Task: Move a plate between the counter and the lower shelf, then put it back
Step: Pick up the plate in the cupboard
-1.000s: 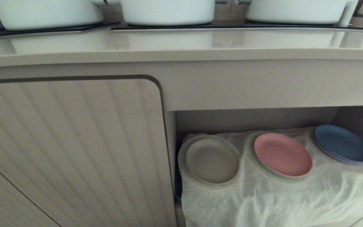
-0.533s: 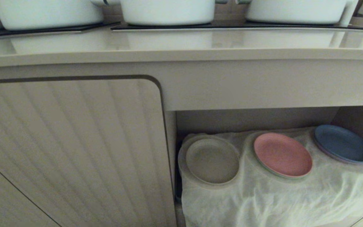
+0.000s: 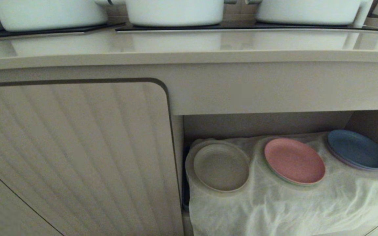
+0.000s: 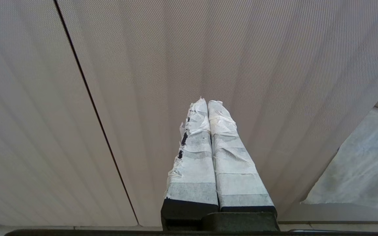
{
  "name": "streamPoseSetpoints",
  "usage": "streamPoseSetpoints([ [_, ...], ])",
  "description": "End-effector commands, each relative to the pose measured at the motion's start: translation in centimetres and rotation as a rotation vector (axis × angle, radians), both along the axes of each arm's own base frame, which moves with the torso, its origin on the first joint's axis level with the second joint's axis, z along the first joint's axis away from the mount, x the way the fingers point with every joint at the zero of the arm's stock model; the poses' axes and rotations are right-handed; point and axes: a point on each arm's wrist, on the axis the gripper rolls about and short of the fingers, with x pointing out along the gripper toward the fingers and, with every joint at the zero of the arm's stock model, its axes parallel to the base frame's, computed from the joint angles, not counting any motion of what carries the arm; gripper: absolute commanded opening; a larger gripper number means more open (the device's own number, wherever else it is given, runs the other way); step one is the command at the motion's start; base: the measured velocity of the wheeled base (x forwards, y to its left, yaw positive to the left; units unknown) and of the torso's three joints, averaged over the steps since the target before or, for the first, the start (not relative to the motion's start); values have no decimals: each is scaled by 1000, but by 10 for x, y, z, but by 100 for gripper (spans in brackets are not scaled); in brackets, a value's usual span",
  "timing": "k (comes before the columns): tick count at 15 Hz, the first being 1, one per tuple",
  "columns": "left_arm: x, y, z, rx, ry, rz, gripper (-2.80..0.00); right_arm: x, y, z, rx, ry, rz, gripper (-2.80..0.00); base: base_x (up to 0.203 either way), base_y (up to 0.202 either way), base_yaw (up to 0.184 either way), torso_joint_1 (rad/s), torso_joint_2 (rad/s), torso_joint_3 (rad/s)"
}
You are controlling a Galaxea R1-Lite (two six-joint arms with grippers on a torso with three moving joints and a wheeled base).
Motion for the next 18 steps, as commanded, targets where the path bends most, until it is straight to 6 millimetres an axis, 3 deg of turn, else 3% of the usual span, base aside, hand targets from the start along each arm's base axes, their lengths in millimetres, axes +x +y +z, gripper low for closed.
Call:
streamPoseSetpoints([
  [1, 0, 0, 0, -1, -1, 1, -280, 18, 3, 5, -12, 86, 90, -280, 0, 0, 0, 0, 0, 0],
  [5, 0, 0, 0, -1, -1, 1, -280, 38, 9, 17, 21, 126, 347, -280, 0, 0, 0, 0, 0, 0],
  [11, 0, 0, 0, -1, -1, 1, -280, 62, 14, 31, 80, 206, 551, -280, 0, 0, 0, 0, 0, 0],
  [14, 0, 0, 0, -1, -1, 1, -280, 81, 16, 30, 78, 302, 611, -280, 0, 0, 0, 0, 0, 0],
  [18, 0, 0, 0, -1, -1, 1, -280, 103, 29, 16, -59, 443, 775, -280, 0, 0, 0, 0, 0, 0],
])
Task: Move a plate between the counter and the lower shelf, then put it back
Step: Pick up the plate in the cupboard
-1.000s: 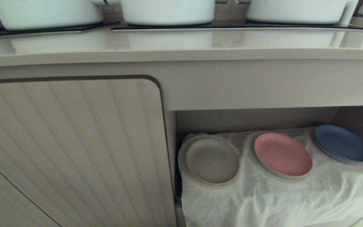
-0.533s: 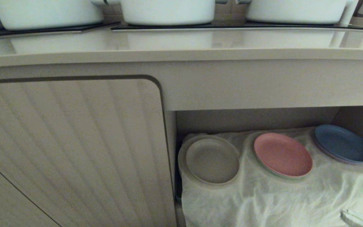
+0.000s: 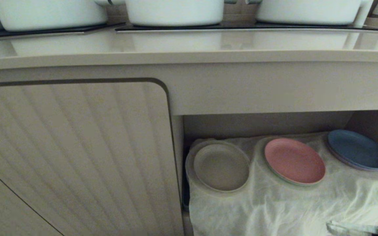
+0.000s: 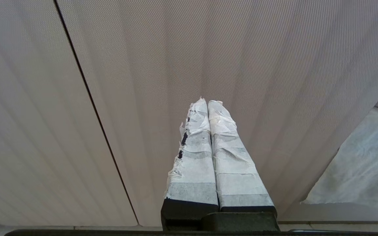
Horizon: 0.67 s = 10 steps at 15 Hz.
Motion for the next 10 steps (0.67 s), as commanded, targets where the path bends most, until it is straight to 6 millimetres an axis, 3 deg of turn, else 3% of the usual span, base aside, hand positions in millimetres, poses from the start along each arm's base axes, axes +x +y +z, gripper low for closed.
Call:
streamPoseSetpoints([
  [1, 0, 0, 0, -1, -1, 0, -280, 17, 13, -13, -51, 101, 121, -280, 0, 0, 0, 0, 0, 0],
  [6, 0, 0, 0, -1, -1, 0, -280, 46, 35, -27, -148, 219, 180, -280, 0, 0, 0, 0, 0, 0],
  [10, 0, 0, 0, -1, -1, 0, -280, 82, 44, -28, -186, 309, 9, -280, 0, 0, 0, 0, 0, 0],
])
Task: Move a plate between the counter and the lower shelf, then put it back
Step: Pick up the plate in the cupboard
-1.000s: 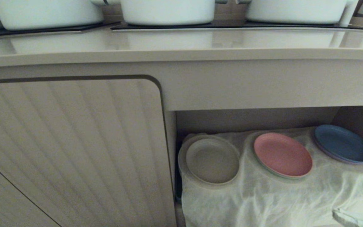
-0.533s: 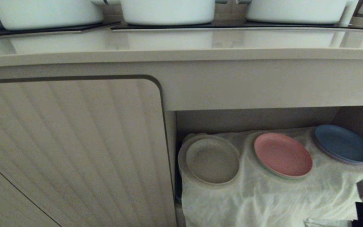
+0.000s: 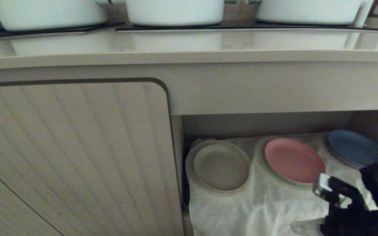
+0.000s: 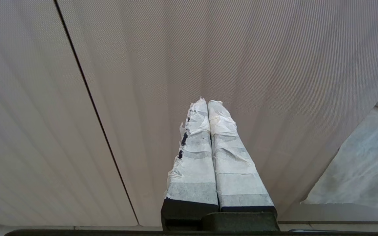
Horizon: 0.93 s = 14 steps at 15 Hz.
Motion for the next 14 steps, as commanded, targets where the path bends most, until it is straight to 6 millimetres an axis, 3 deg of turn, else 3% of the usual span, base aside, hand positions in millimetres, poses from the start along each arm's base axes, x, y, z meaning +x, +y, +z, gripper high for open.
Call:
streamPoseSetpoints([
  [1, 0, 0, 0, -1, -1, 0, -280, 26, 8, -3, -1, 87, -133, -280, 0, 0, 0, 0, 0, 0],
  [6, 0, 0, 0, -1, -1, 0, -280, 47, 47, 3, 82, 230, -464, -280, 0, 0, 0, 0, 0, 0],
  [14, 0, 0, 0, -1, -1, 0, -280, 67, 67, -15, 57, 304, -542, -280, 0, 0, 0, 0, 0, 0],
])
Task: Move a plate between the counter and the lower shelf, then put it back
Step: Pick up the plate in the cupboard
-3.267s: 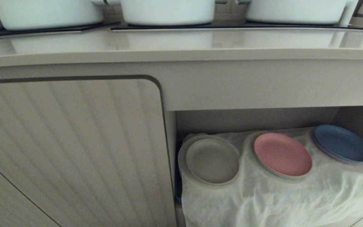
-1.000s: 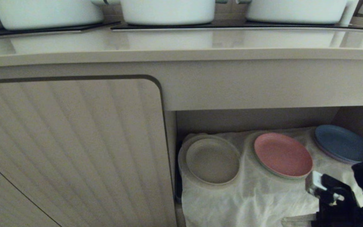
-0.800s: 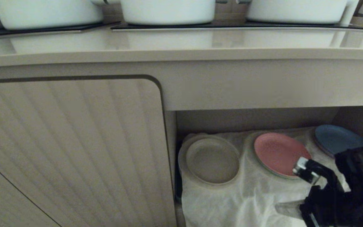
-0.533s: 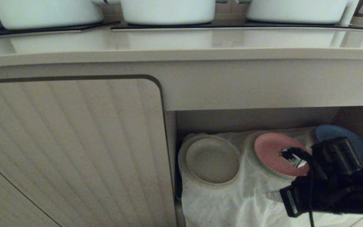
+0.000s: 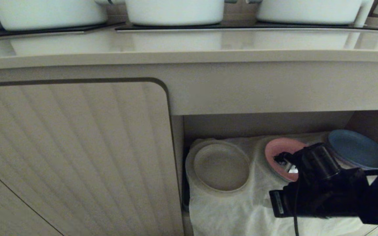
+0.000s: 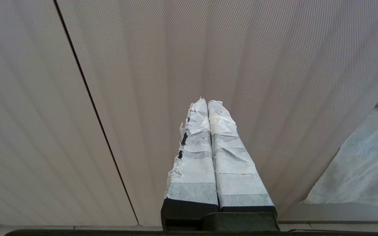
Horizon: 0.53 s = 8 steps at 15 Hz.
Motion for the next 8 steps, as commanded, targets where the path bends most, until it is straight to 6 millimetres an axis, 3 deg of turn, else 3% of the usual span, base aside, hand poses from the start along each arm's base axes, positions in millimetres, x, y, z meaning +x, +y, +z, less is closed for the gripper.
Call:
streamPoseSetpoints([
  [1, 0, 0, 0, -1, -1, 0, -280, 15, 8, -3, 1, 6, -38, -280, 0, 0, 0, 0, 0, 0],
  [8, 0, 0, 0, -1, -1, 0, -280, 30, 15, -16, 2, 45, -101, -280, 0, 0, 0, 0, 0, 0],
])
